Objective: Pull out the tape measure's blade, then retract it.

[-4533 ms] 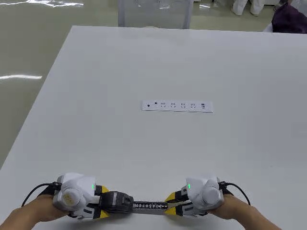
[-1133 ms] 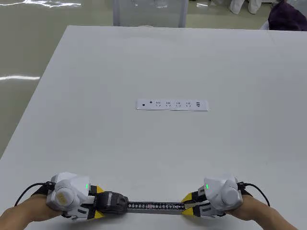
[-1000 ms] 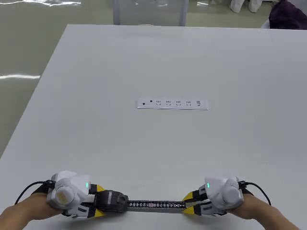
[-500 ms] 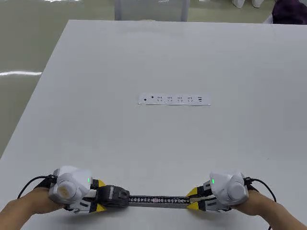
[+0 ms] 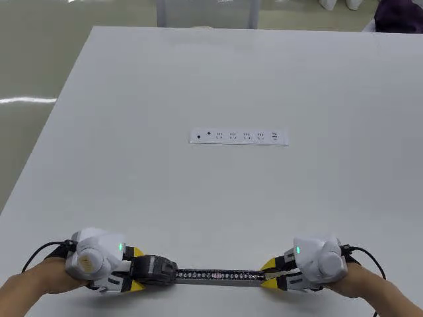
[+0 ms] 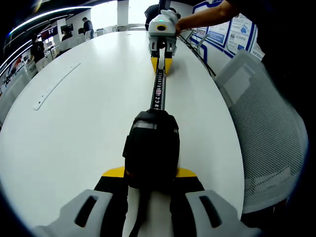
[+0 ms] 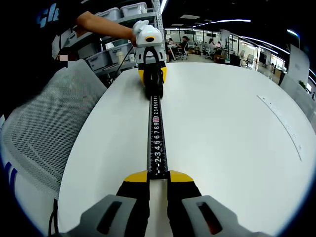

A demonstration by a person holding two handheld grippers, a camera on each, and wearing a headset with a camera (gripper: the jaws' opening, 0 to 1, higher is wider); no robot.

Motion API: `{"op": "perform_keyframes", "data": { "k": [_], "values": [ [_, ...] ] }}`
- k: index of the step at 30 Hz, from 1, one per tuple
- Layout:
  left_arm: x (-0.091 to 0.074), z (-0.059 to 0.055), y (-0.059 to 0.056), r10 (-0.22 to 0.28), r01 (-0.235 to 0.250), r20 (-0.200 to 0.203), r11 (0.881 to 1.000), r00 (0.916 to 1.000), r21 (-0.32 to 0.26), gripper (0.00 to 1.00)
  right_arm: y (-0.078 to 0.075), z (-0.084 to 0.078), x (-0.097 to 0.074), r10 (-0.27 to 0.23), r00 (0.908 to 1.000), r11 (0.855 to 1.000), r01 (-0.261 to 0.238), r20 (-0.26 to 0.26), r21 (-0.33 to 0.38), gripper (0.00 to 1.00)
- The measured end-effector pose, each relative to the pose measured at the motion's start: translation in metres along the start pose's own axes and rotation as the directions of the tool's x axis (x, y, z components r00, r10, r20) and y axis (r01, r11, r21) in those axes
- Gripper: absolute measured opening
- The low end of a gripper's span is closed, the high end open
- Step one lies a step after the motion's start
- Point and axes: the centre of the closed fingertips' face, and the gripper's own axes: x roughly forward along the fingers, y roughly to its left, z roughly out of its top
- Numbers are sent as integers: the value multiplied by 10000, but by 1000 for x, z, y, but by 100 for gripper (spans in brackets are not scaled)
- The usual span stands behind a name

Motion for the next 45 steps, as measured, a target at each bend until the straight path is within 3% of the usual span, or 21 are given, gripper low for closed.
{"op": "perform_keyframes", "data": {
  "k": [45],
  "values": [
    [1, 0, 0, -23, 23, -115, 10000, 9999, -2, 29, -1, -22, -24, -227, 9992, 9996, 233, -343, 165, 10]
  ]
}}
